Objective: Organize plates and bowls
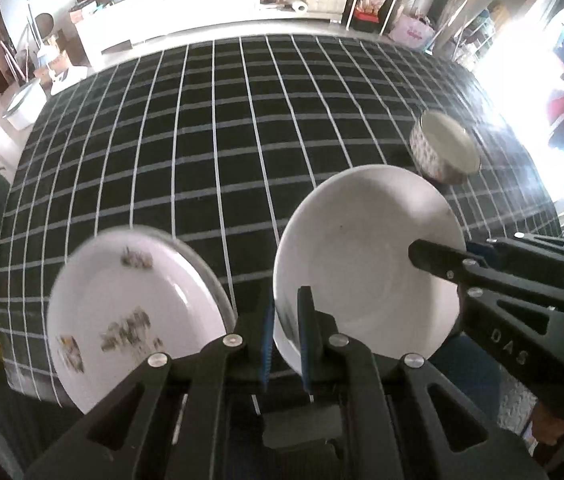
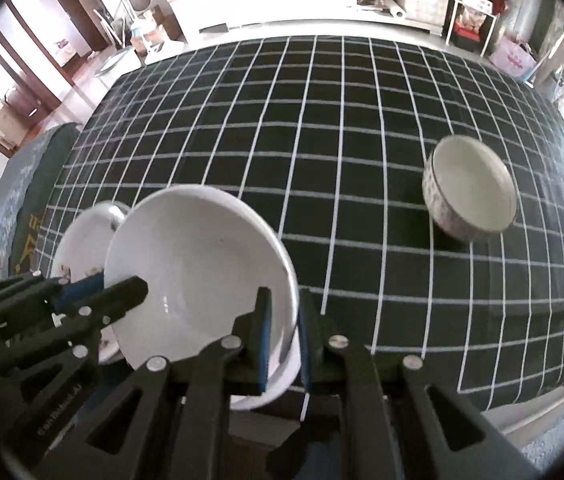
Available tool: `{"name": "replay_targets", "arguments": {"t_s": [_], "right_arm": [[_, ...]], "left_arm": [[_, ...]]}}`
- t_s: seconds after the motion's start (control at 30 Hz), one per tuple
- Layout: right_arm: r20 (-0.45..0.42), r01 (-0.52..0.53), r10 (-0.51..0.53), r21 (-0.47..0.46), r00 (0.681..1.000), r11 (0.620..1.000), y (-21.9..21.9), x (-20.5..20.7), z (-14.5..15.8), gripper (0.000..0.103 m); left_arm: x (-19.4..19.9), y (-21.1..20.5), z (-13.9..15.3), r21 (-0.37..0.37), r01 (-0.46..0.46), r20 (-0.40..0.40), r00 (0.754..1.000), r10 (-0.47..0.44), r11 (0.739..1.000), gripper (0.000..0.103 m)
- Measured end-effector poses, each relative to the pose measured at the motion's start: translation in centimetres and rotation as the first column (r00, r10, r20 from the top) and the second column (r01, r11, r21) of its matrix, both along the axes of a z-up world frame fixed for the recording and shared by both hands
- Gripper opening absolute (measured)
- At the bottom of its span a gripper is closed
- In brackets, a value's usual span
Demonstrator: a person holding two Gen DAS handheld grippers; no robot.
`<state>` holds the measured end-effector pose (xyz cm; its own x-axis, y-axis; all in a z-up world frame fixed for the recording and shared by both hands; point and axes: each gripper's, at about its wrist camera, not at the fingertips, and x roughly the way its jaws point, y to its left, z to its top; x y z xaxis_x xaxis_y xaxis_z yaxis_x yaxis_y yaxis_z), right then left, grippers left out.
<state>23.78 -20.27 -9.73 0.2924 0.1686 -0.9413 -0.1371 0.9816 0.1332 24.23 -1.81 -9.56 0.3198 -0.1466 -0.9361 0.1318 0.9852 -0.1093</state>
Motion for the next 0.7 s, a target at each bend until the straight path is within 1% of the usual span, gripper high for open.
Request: {"name": "replay_targets", "arguments": {"t_s": [0.2, 0.3, 0.37, 0.7], "right_arm": [[-0.039, -0.008, 0.007, -0.021, 0.999, 1.0, 0.2, -1.0, -1.4, 0.016], [-0.052, -0.015, 0.014, -0.022, 0.999, 1.0, 0.3, -1.3, -2.0, 0.016], [-0.06, -0.018, 0.017, -0.02, 0.998, 1.0, 0.3, -1.3, -2.2, 0.016], [-0.073, -0.037, 0.034, -0.045, 0.997, 0.998, 1.0, -1.0, -3.3, 0.016]], "left_arm": [[-1.7, 0.1, -1.8, -0.007, -0.002, -0.032, 0.999, 0.001, 1.0, 0.009], [-1.7, -0.5, -2.4, -0.003, 0.005, -0.049, 0.999, -0.005, 1.0, 0.009], [-2.3, -0.3, -2.7, -0.002, 0.005, -0.051, 0.999, -0.005, 1.0, 0.009], [-2.0, -0.4, -2.8, 0.012, 0.009, -0.06, 0.998, -0.009, 1.0, 0.009]]}}
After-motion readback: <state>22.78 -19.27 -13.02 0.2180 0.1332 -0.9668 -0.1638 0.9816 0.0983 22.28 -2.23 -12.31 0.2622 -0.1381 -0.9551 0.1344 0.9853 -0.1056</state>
